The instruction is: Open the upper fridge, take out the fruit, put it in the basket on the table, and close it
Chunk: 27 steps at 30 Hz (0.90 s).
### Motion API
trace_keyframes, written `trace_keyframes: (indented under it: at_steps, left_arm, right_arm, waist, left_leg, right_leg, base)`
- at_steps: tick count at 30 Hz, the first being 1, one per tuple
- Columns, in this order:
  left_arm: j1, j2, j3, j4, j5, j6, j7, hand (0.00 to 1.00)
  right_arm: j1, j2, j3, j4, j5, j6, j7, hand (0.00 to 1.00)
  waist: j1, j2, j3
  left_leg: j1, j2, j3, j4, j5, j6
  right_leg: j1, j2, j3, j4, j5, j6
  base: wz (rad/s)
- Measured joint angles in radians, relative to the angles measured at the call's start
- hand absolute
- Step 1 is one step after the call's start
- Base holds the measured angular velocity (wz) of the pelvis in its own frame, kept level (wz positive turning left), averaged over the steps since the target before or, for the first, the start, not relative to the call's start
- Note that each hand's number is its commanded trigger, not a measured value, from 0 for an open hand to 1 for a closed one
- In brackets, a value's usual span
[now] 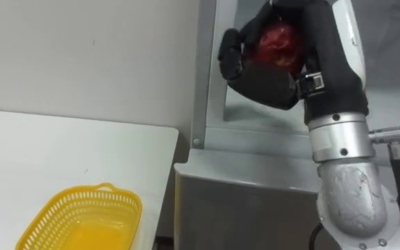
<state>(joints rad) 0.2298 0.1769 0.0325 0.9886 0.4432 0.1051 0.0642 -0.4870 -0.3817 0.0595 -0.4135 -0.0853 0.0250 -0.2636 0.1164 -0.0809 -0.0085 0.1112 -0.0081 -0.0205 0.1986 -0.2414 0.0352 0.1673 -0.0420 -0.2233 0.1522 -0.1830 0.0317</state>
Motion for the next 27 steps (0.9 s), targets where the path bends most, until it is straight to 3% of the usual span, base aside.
trace_keyframes:
  at_steps: [7,11,16,20,23,27]
  left_arm:
    - [0.014,-0.002,-0.001,0.003,0.000,-0.033,0.014,0.00]
    - [0.003,-0.002,0.001,0.019,-0.007,-0.045,0.012,0.00]
    - [-0.028,-0.002,-0.008,0.071,-0.009,-0.046,0.011,0.00]
    - [-0.067,-0.001,-0.042,0.114,-0.009,-0.045,-0.008,0.00]
    - [-0.081,0.000,-0.048,0.115,-0.009,-0.045,-0.017,0.00]
    - [-0.083,0.011,-0.048,0.112,-0.010,-0.045,-0.035,0.00]
  right_arm:
    - [0.014,0.070,0.001,-0.123,-0.043,-0.084,-0.009,1.00]
    - [0.022,0.070,0.012,-0.168,-0.101,-0.116,-0.002,1.00]
    - [0.023,0.076,0.098,-0.169,-0.117,-0.120,0.040,1.00]
    - [0.024,0.082,0.170,-0.168,-0.154,-0.120,0.095,1.00]
    - [0.023,0.087,0.200,-0.168,-0.175,-0.119,0.135,1.00]
    - [0.023,0.091,0.240,-0.168,-0.195,-0.119,0.172,1.00]
  waist:
    - [-0.002,0.004,0.0030]
    - [0.001,0.008,0.0086]
    - [0.006,0.011,0.0121]
    - [0.023,0.006,0.0100]
    - [0.030,-0.008,0.0112]
    - [0.059,-0.022,0.0062]
  left_leg:
    - [0.013,0.001,-0.006,-0.010,0.000,0.000]
    - [0.004,-0.004,0.003,-0.010,0.000,0.000]
    - [0.004,-0.003,0.009,-0.010,0.000,0.000]
    - [-0.007,-0.003,0.009,-0.008,0.000,0.000]
    - [-0.022,-0.004,0.003,0.005,0.000,0.000]
    - [-0.031,-0.004,0.008,0.007,0.000,0.000]
  right_leg:
    - [0.008,-0.001,0.002,-0.001,0.000,0.000]
    - [0.006,-0.002,0.020,-0.001,0.000,0.000]
    - [0.005,-0.001,0.035,-0.004,0.000,0.000]
    - [-0.005,-0.002,0.030,-0.003,0.000,0.000]
    - [-0.011,-0.003,0.027,-0.003,0.000,0.000]
    - [-0.015,-0.005,0.027,-0.003,0.000,0.000]
  base:
    - [0.00]
    - [0.00]
    - [-0.05]
    - [-0.01]
    - [0.06]
    - [-0.02]
